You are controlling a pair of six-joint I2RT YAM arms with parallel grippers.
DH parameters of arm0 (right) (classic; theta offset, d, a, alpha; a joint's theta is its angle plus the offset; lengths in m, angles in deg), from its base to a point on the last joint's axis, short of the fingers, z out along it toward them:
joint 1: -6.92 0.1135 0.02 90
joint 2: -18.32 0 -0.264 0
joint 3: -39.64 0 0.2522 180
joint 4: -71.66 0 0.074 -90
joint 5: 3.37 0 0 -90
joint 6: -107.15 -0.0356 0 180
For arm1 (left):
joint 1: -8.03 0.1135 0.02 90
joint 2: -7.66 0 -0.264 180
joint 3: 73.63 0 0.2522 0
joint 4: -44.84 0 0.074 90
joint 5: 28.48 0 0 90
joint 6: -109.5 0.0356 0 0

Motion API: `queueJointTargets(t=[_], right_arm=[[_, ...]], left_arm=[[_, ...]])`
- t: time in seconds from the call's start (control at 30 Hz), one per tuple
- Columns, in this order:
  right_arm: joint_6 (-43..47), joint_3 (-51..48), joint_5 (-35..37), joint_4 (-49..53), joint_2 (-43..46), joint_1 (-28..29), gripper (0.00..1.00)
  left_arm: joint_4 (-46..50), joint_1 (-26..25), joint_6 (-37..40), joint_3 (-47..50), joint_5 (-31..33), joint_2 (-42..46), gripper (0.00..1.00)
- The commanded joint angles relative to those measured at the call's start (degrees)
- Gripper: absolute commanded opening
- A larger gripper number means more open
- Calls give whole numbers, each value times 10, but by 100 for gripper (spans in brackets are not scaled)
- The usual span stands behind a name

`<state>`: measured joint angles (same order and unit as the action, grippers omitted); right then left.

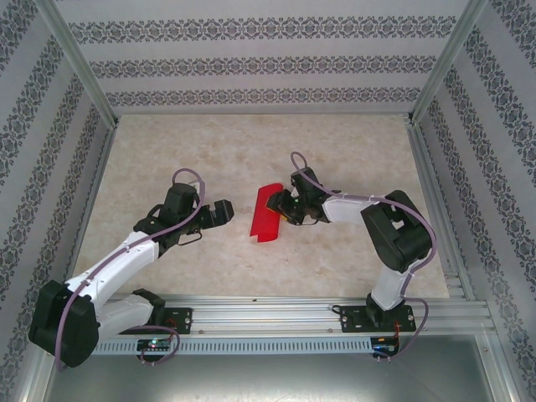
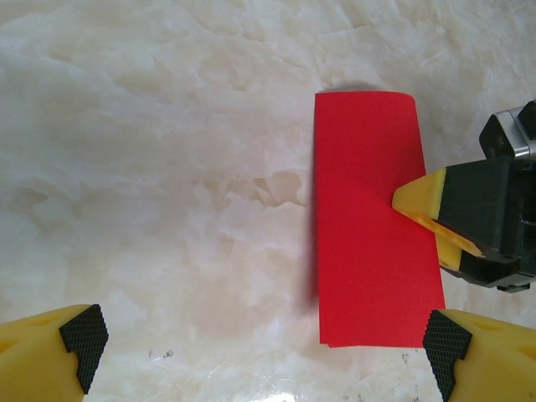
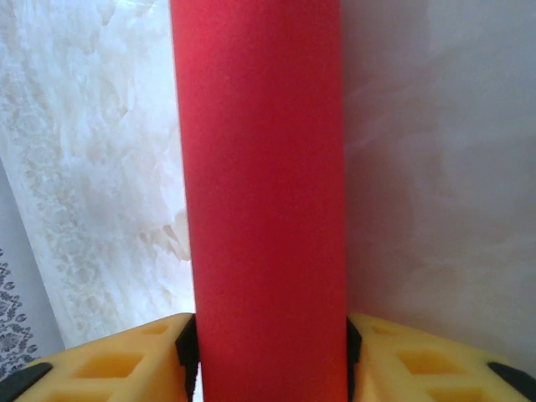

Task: Fold a paper plane with a square sheet of paper (pick it up from the middle)
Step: Fold the square sheet of paper in half at the center of the table.

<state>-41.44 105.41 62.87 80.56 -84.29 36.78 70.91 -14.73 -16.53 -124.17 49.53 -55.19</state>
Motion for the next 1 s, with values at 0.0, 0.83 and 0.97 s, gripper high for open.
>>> queueJointTargets(t=[0.0,0.83,0.97], right_arm=[[51,10,-9,41,6,-6,55],[113,64,110,231,18,-9,66],[105,69,118,235,7,-4,66]], left_arm=[[-6,7,0,-16,-16,-7,100],[-46,-7,-11,-73,-156,-135,100],[-40,-8,-11,-73,-152,-139,100]])
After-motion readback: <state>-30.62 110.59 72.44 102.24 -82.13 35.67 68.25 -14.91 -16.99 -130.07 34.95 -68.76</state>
